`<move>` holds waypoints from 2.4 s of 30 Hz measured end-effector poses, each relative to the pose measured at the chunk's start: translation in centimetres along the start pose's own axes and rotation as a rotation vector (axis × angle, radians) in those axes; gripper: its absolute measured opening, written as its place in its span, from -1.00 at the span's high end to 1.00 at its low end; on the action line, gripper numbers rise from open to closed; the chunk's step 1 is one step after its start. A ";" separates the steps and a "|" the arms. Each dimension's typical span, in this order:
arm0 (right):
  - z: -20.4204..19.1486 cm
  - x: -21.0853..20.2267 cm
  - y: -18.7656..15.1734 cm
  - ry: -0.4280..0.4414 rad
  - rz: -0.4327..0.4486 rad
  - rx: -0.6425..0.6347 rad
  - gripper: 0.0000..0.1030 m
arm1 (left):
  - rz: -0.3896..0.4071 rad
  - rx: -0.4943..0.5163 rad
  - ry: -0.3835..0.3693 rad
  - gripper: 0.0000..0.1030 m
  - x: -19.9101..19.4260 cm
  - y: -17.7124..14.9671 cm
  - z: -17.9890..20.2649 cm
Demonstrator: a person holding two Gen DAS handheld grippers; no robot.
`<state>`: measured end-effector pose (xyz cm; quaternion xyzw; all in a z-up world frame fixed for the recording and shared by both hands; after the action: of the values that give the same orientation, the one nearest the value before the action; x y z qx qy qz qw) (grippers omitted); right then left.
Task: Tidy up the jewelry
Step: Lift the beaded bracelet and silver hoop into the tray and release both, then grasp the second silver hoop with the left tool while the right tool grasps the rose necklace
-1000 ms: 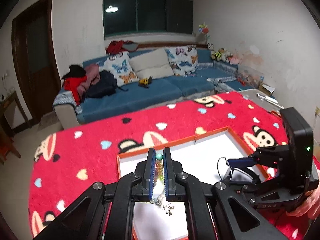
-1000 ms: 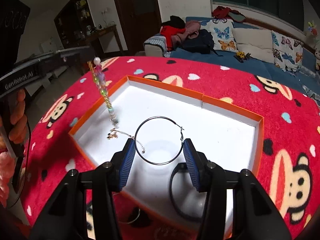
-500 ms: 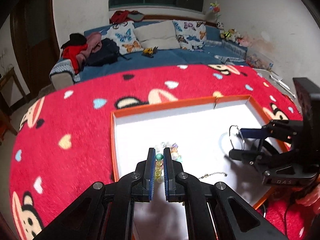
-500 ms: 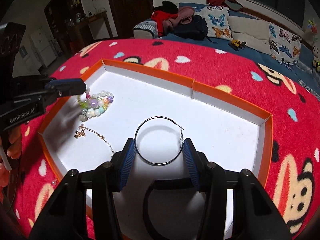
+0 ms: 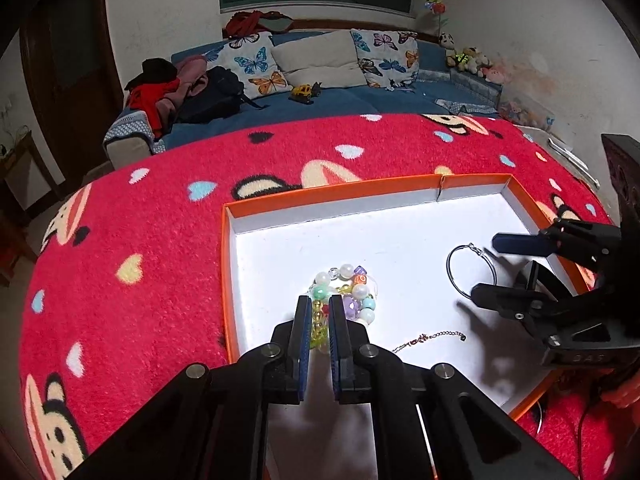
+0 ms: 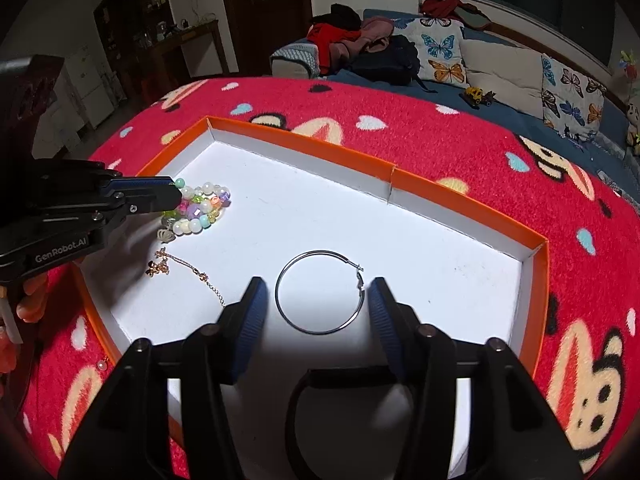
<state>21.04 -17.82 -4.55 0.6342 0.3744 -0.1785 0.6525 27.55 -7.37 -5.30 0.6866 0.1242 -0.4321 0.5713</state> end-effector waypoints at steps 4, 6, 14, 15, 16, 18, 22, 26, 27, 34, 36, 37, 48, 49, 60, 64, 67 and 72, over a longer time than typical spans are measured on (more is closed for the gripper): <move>-0.1 -2.0 -0.1 0.011 0.034 -0.003 -0.23 | 0.024 0.005 0.014 0.81 -1.6 0.0 0.1; -0.4 -3.2 -0.3 0.011 0.047 -0.014 -0.23 | 0.041 -0.002 0.009 0.81 -2.8 -0.1 0.3; -2.1 -7.9 -3.3 0.047 0.062 0.000 -0.22 | 0.079 -0.017 -0.021 0.81 -7.7 -2.4 2.2; -2.4 -8.4 -3.9 0.055 0.060 0.002 -0.22 | 0.082 -0.020 -0.028 0.81 -8.4 -2.9 2.5; -2.6 -8.7 -4.5 0.060 0.057 0.002 -0.22 | 0.085 -0.022 -0.031 0.81 -8.8 -3.3 2.8; -3.2 -9.4 -5.9 0.068 0.045 -0.002 -0.22 | 0.088 -0.027 -0.038 0.81 -10.0 -4.3 3.3; -3.5 -9.9 -8.6 0.071 -0.001 -0.004 -0.19 | 0.084 -0.039 -0.052 0.81 -11.5 -6.3 4.0; -2.6 -10.2 -10.2 0.053 -0.027 0.026 -0.17 | 0.070 -0.055 -0.069 0.81 -12.3 -8.4 4.7; -2.2 -10.3 -10.5 0.045 -0.032 0.036 -0.17 | 0.065 -0.061 -0.077 0.81 -12.5 -8.9 4.9; -0.5 -9.8 -11.2 0.004 -0.055 0.072 -0.06 | 0.053 -0.063 -0.104 0.81 -13.0 -10.8 6.3; -0.5 -9.7 -11.2 0.020 -0.057 0.078 0.04 | 0.054 -0.059 -0.108 0.81 -13.2 -11.1 6.7; -0.5 -9.7 -11.2 0.020 -0.057 0.077 0.07 | 0.054 -0.060 -0.112 0.81 -13.3 -11.2 6.9; 0.0 -8.7 -11.2 0.023 -0.071 0.106 0.51 | 0.043 -0.024 -0.206 0.81 -13.3 -11.2 9.6; 0.0 -8.7 -11.3 0.019 -0.070 0.103 0.55 | 0.037 -0.021 -0.217 0.81 -13.1 -11.2 9.9; 0.0 -9.2 -11.3 0.029 -0.050 0.098 0.62 | -0.003 0.021 -0.266 -0.38 -10.3 -11.0 13.0; 0.2 -9.2 -11.4 0.032 -0.046 0.099 0.62 | 0.026 0.072 -0.283 -0.37 -10.0 -9.9 13.6; 0.4 -9.1 -11.4 0.036 -0.045 0.105 0.62 | 0.025 0.109 -0.302 -0.36 -9.4 -9.4 14.2; 0.3 -9.1 -11.3 0.043 -0.040 0.101 0.62 | 0.001 0.171 -0.302 -0.34 -7.4 -9.0 14.8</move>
<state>7.19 -21.78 -5.89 0.6625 0.3913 -0.1966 0.6078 10.54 -15.31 -5.54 0.6602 -0.0005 -0.5390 0.5231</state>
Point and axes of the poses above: each gripper's, at about its wrist camera, not at the fingertips, and x roughly the way its jaws point, z to its right, y to its top, the point moved 4 cm from there along x, roughly the way its jaws point, and after that the axes turned 6 degrees about z, right-handed, at the moved point
